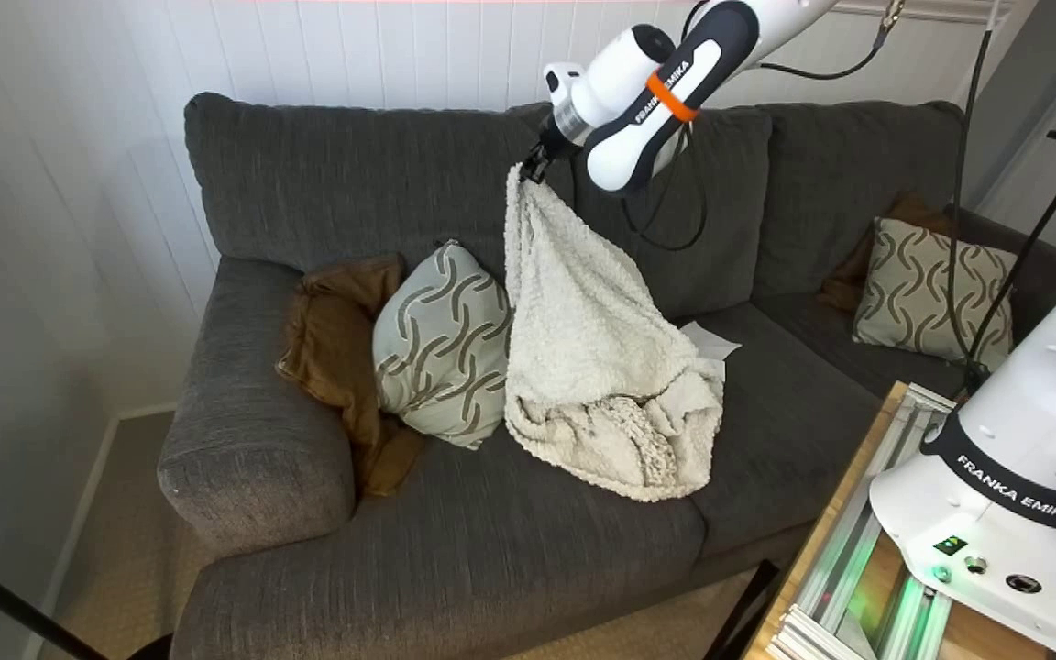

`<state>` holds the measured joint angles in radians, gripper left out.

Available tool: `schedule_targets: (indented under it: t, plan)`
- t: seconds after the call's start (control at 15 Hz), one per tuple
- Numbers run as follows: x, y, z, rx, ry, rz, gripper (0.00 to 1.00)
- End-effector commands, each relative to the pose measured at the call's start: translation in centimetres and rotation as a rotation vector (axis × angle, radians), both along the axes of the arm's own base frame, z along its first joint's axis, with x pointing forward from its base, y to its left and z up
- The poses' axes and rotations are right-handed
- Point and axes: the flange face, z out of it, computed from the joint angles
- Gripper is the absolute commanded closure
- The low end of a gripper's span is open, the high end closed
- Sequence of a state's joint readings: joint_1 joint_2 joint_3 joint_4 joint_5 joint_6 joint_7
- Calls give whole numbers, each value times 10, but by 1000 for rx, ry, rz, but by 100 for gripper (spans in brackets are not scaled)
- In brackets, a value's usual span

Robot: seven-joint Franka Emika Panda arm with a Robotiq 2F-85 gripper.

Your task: Move the white blanket to the left

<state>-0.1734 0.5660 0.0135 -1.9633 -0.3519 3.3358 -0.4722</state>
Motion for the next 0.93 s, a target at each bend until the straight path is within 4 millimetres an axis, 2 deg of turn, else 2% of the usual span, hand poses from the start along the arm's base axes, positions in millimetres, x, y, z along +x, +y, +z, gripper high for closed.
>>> schedule_targets:
  t: [0.0,0.07,0.27,0.6,0.67,0.8,0.87]
  plan:
    - [0,9,5,5,3,11,95]
    - [0,12,3,3,15,12,95]
    - [-3,1,-12,-1,36,-6,95]
    - [-3,-1,-12,-2,36,-8,95]
    - [-3,-1,-12,-2,36,-8,99]
    - [17,35,6,15,23,52,99]
    - [28,60,18,22,19,89,99]
